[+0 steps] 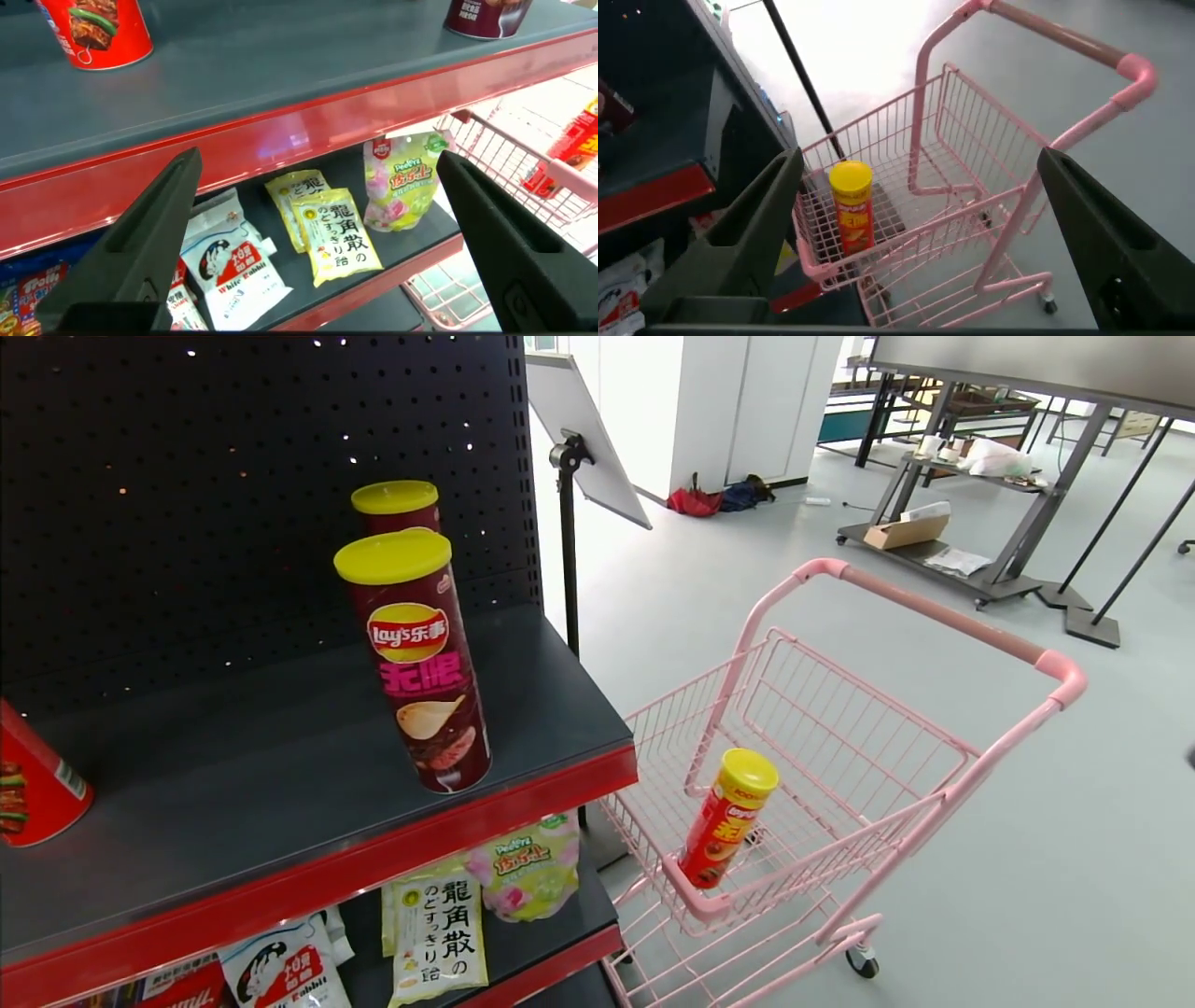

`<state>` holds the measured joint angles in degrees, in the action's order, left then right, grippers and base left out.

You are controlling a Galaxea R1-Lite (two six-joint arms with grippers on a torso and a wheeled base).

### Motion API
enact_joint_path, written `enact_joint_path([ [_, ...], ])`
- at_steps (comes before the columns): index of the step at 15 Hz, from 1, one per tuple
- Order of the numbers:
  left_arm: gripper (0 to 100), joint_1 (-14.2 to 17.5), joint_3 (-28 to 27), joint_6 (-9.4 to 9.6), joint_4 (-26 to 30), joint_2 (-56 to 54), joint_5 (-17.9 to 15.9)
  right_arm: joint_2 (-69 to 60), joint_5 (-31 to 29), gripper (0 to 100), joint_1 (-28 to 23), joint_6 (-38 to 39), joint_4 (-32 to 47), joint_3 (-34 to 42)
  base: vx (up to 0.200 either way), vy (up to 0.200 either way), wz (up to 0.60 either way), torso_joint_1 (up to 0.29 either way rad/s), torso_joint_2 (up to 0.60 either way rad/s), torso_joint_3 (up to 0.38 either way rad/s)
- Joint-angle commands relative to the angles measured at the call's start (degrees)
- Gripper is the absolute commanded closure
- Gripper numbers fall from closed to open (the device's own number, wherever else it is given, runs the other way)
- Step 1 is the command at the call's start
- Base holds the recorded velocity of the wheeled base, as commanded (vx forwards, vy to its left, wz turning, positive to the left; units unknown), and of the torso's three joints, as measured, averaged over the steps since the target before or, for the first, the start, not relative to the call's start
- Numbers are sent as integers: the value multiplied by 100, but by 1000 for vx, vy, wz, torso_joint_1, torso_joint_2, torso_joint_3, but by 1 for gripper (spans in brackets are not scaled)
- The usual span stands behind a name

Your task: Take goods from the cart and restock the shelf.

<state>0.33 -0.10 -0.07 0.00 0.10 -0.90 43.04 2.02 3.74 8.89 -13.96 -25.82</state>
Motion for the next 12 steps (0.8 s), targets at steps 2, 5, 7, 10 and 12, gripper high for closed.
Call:
enact_joint_path([
  [2,0,2,1,-1,0,-1,2,4186,316,0,909,342,-2682,754,0,0,0,0,0,0],
  [5,0,2,1,7,0,-1,2,5645,316,0,1085,438,-4036,974,0,0,0,0,0,0],
  [7,0,2,1,7,0,-1,2,6655,237,0,1102,395,-5161,912,0,0,0,0,0,0],
  [10,0,2,1,7,0,-1,2,7306,96,0,1384,395,-5776,894,0,0,0,0,0,0],
  [12,0,2,1,7,0,-1,2,7543,79,0,1428,430,-5785,763,0,0,0,0,0,0],
])
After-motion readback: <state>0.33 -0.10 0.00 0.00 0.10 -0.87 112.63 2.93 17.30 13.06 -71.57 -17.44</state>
